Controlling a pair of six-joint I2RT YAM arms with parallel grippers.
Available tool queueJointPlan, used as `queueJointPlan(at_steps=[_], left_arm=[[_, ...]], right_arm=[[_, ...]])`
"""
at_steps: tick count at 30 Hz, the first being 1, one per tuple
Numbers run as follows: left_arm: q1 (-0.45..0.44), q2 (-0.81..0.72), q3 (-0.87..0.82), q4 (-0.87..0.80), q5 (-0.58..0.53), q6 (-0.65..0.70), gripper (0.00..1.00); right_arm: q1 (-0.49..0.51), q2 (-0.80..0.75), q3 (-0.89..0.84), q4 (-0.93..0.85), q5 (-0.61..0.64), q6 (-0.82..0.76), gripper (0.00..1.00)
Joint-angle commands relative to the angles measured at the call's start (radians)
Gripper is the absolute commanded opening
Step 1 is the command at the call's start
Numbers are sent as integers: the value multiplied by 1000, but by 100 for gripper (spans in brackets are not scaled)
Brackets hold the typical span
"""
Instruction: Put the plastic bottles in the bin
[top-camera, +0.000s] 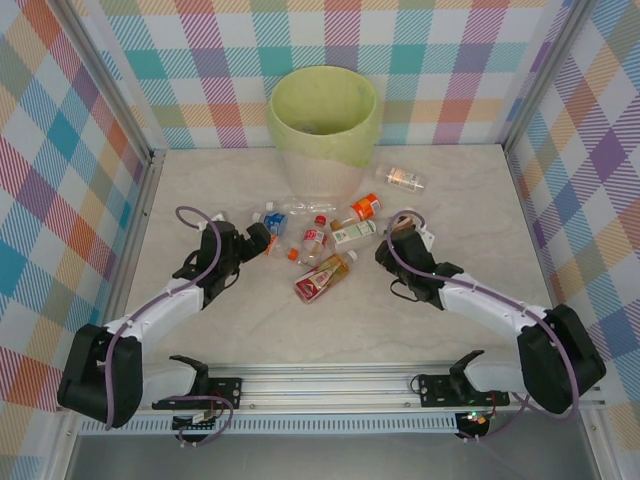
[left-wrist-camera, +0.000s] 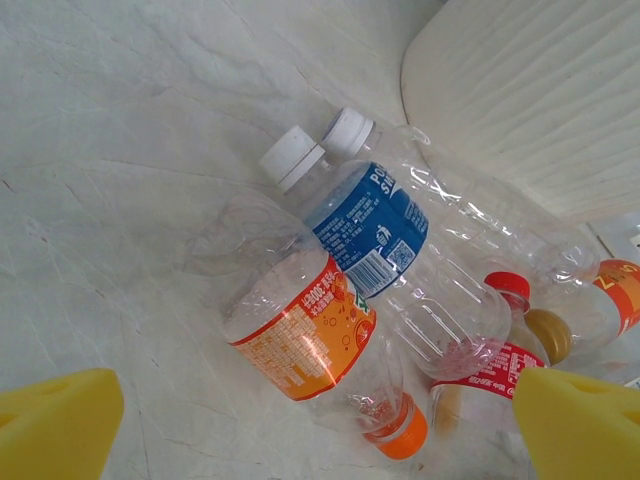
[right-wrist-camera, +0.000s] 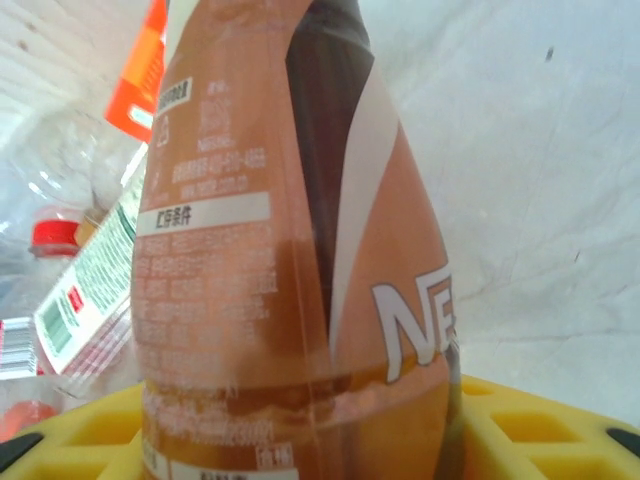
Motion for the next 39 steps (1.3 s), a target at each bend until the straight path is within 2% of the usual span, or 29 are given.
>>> queueJointPlan(at_steps=[1, 7, 14, 21, 27, 30, 39], left_arm=[[8, 19, -16, 48, 18, -36, 100], [10, 54, 34, -9, 31, -60, 100], [12, 51, 45, -13, 36, -59, 100], [13, 32, 57, -16, 21, -65, 100], [15, 35, 71, -19, 6, -73, 100], [18, 41, 82, -35, 10, -73, 100], [22, 69, 83, 3, 19, -122, 100]], right_arm=[[4, -60, 33, 87, 100, -129, 51], [-5, -82, 168, 129, 77, -358, 52], [-42, -40, 346, 190, -73, -500, 54], [-120, 124, 604, 191, -246, -538, 54], [-170, 326, 905, 77, -396, -599, 55], [-179, 403, 1029, 15, -419, -614, 56], [-218, 627, 1197, 75, -477, -505, 56]])
